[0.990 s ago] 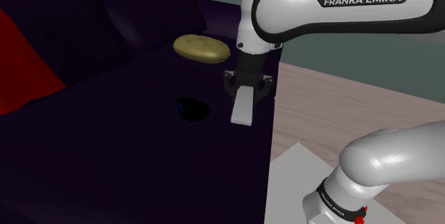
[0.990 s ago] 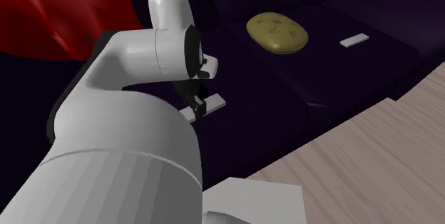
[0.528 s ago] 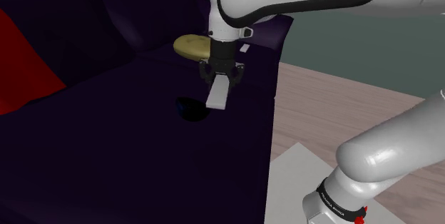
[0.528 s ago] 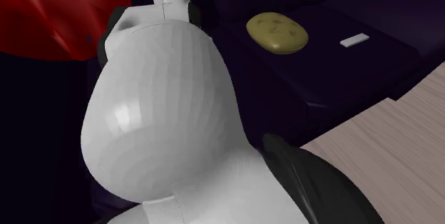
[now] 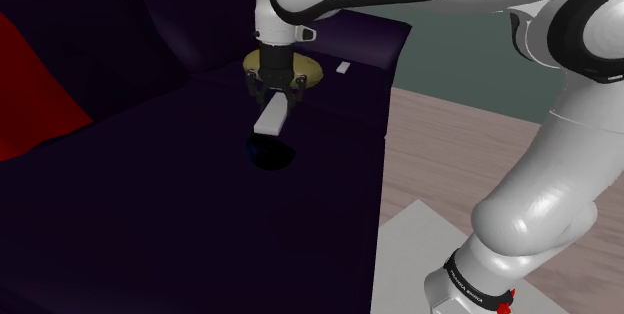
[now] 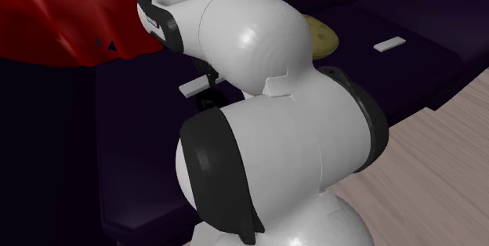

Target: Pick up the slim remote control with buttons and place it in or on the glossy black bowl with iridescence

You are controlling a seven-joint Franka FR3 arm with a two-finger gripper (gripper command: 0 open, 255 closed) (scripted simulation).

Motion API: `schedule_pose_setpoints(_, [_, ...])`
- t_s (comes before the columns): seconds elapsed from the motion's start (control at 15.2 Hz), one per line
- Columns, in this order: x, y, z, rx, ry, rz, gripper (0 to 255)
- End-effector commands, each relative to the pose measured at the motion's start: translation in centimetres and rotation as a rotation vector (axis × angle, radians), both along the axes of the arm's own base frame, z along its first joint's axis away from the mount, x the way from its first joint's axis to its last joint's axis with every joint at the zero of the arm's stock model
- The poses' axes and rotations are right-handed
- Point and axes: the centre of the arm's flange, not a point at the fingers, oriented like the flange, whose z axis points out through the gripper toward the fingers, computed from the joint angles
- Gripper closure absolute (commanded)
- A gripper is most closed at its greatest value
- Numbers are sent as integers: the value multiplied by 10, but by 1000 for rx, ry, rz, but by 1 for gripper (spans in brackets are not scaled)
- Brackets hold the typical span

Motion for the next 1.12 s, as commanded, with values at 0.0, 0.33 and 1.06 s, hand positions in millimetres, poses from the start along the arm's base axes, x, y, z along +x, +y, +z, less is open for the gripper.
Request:
schedule_pose_setpoints(0.0, [9, 2, -8, 0, -1, -2, 255])
schedule_pose_setpoints(0.33, [9, 2, -35, 0, -1, -2, 255])
schedule_pose_setpoints(1.06, [9, 2, -73, 0, -1, -2, 255])
